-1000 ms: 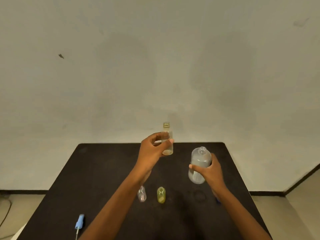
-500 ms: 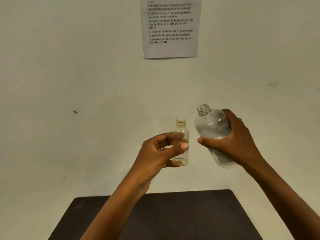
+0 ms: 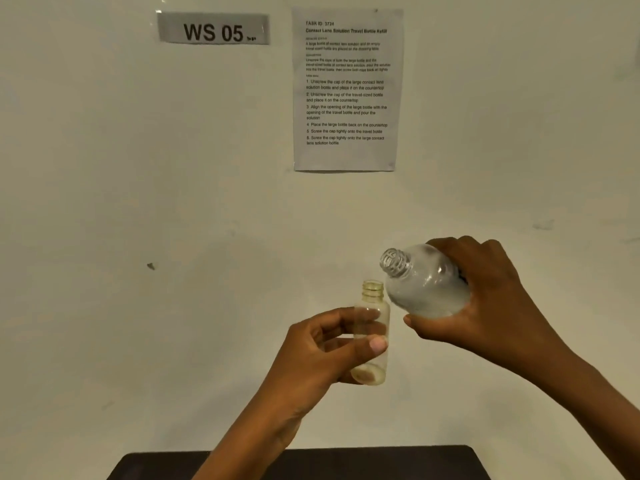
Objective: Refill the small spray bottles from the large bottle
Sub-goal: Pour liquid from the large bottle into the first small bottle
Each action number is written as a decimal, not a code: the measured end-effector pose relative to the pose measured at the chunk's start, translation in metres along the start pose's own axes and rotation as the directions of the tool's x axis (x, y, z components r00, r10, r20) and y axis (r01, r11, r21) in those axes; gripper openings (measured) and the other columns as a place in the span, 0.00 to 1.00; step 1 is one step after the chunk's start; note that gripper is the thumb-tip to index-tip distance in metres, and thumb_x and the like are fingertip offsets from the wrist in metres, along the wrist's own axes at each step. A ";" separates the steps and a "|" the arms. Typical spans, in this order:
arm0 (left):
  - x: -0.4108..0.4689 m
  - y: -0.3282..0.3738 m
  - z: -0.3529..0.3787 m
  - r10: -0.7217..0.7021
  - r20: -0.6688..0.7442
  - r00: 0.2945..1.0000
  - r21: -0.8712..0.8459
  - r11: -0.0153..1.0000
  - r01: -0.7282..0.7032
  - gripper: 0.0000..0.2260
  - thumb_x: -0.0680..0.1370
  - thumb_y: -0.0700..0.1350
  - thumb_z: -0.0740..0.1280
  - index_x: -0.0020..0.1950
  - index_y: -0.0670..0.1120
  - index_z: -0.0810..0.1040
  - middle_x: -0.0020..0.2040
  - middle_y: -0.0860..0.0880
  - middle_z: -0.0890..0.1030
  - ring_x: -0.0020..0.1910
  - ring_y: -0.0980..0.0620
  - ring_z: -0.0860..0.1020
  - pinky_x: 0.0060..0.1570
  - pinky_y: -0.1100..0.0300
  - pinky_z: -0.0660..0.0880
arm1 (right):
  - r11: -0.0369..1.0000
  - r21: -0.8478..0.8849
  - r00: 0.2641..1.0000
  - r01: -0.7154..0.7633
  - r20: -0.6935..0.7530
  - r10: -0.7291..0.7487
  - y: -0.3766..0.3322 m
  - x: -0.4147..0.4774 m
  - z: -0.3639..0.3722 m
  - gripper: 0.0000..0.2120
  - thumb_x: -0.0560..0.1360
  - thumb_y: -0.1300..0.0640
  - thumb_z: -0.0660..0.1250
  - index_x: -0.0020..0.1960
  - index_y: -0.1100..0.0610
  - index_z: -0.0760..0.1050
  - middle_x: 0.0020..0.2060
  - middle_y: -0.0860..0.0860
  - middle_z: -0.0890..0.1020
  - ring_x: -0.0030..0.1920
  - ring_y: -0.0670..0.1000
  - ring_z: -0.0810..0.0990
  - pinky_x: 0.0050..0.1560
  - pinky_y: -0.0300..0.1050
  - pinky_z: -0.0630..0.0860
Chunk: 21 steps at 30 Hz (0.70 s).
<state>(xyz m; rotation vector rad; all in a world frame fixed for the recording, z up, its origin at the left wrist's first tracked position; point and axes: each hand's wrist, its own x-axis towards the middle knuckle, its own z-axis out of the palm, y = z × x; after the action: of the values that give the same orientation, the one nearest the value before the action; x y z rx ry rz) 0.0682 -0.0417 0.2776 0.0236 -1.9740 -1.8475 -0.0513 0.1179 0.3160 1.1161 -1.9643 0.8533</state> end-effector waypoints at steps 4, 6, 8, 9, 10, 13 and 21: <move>0.001 -0.001 0.003 -0.001 0.007 1.000 -0.021 1.000 0.001 0.18 0.60 0.49 0.73 0.50 0.52 0.82 0.48 0.51 0.85 0.48 0.53 0.83 0.40 0.58 0.81 | 0.999 -0.006 0.999 0.039 0.000 -0.039 0.003 0.000 0.005 0.31 0.53 0.37 0.65 0.54 0.45 0.68 0.40 0.45 0.73 0.41 0.47 0.64 0.39 0.48 0.70; 0.000 -0.002 0.004 0.004 0.002 1.000 -0.034 0.999 -0.004 0.17 0.60 0.49 0.73 0.48 0.52 0.82 0.46 0.52 0.85 0.46 0.54 0.83 0.38 0.60 0.80 | 0.999 -0.007 0.999 0.045 0.008 -0.045 0.003 0.000 0.007 0.30 0.53 0.37 0.65 0.54 0.43 0.67 0.40 0.44 0.72 0.41 0.47 0.63 0.39 0.47 0.69; 0.000 -0.003 0.002 0.003 0.000 1.000 -0.030 1.000 -0.003 0.17 0.60 0.49 0.73 0.48 0.52 0.82 0.47 0.51 0.85 0.46 0.54 0.83 0.38 0.60 0.80 | 0.998 -0.022 0.998 0.060 0.010 -0.060 0.003 0.000 0.008 0.30 0.53 0.37 0.65 0.53 0.43 0.67 0.39 0.44 0.72 0.40 0.47 0.63 0.38 0.46 0.69; 0.000 -0.004 0.002 0.000 0.000 1.000 -0.023 1.000 0.000 0.17 0.61 0.49 0.75 0.49 0.52 0.82 0.48 0.51 0.85 0.47 0.53 0.83 0.40 0.58 0.81 | 0.997 -0.029 0.997 0.071 0.010 -0.070 0.003 0.000 0.009 0.30 0.53 0.37 0.65 0.54 0.43 0.67 0.39 0.44 0.72 0.40 0.47 0.63 0.38 0.46 0.69; 0.000 -0.004 0.000 -0.005 0.000 1.000 -0.018 1.000 0.005 0.18 0.62 0.48 0.76 0.50 0.51 0.82 0.48 0.51 0.85 0.47 0.53 0.83 0.41 0.57 0.81 | 0.996 -0.032 0.997 0.079 0.011 -0.079 0.003 0.001 0.009 0.30 0.53 0.37 0.65 0.54 0.42 0.67 0.39 0.44 0.72 0.40 0.47 0.63 0.38 0.46 0.69; 0.001 -0.005 -0.002 -0.015 0.009 1.000 -0.007 1.000 0.015 0.18 0.63 0.49 0.77 0.51 0.52 0.82 0.49 0.51 0.85 0.48 0.53 0.83 0.42 0.57 0.81 | 0.995 -0.040 0.995 0.095 0.025 -0.094 0.002 0.001 0.010 0.30 0.54 0.36 0.65 0.54 0.42 0.66 0.40 0.45 0.73 0.41 0.48 0.64 0.38 0.46 0.69; -0.001 -0.003 -0.004 -0.009 0.020 1.000 -0.011 1.000 0.009 0.19 0.59 0.50 0.73 0.49 0.52 0.82 0.46 0.52 0.85 0.44 0.54 0.83 0.37 0.62 0.79 | 0.987 -0.085 0.991 0.133 0.036 -0.131 0.006 0.002 0.012 0.31 0.55 0.37 0.65 0.56 0.44 0.67 0.43 0.46 0.73 0.42 0.50 0.66 0.41 0.46 0.67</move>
<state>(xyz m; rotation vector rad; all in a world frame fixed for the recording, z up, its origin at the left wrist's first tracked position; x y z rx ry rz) 0.0692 -0.0452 0.2742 0.0112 -1.9797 -1.8716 -0.0602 0.1099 0.3098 1.1996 -1.9098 0.6782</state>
